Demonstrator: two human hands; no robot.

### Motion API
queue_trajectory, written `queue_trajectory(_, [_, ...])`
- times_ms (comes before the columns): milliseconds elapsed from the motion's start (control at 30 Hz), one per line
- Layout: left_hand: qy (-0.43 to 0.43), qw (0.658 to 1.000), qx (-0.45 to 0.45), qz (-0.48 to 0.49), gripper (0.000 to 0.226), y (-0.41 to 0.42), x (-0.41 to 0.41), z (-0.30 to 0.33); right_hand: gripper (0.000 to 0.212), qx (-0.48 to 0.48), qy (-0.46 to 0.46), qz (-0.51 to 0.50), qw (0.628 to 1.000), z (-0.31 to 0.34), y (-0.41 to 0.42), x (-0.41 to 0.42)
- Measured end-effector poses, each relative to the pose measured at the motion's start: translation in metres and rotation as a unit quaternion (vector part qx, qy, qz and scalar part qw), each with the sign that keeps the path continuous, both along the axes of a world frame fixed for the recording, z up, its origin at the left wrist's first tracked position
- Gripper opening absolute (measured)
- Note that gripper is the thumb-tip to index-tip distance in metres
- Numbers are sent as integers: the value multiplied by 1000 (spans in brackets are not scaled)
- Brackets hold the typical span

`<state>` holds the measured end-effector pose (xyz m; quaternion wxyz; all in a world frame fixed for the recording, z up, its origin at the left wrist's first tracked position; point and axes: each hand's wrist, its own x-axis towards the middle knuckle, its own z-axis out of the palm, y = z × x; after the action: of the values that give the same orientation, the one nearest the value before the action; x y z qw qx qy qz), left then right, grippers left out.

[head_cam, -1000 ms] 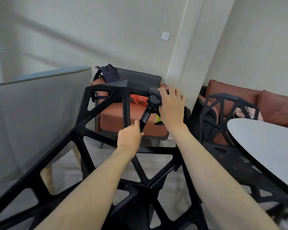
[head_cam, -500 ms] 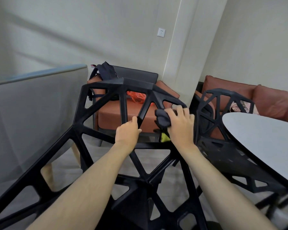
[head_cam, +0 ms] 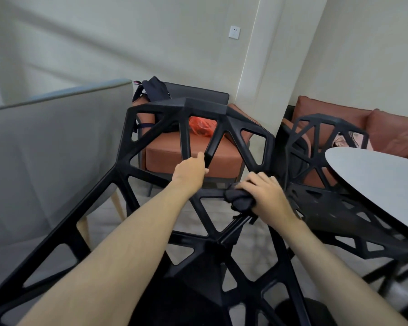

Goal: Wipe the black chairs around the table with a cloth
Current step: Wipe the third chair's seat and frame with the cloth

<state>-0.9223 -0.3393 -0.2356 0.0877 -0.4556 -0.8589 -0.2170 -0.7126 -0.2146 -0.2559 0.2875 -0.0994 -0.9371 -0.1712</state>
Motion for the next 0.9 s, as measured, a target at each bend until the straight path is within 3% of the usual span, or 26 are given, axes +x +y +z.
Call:
queue_trajectory(267, [3,1000,13,-5,27,3,-7,-3,37,-6,16,-28,999,-59,-68,-92])
queue_trajectory(400, [-1,1000,4,-1,30,2,-6,0,36,16,49,-117,992,-59,-51,-42])
queue_trajectory(533, [-7,1000,0,-1,32,2,-3,1,37,-65,144,-222,962,-50,-45,-7])
queue_trajectory(633, [-9,1000,-4,-3,31,1,-1,5,37,-84,153,-206,963,-47,-51,-38])
queue_trajectory(767, [3,1000,-5,-4,31,1,-3,4,37,-94,84,-132,983,-59,-77,-97])
queue_trajectory(900, [-4,1000,-4,-1,31,2,-3,2,46,-106,72,-148,981,-62,-100,-118])
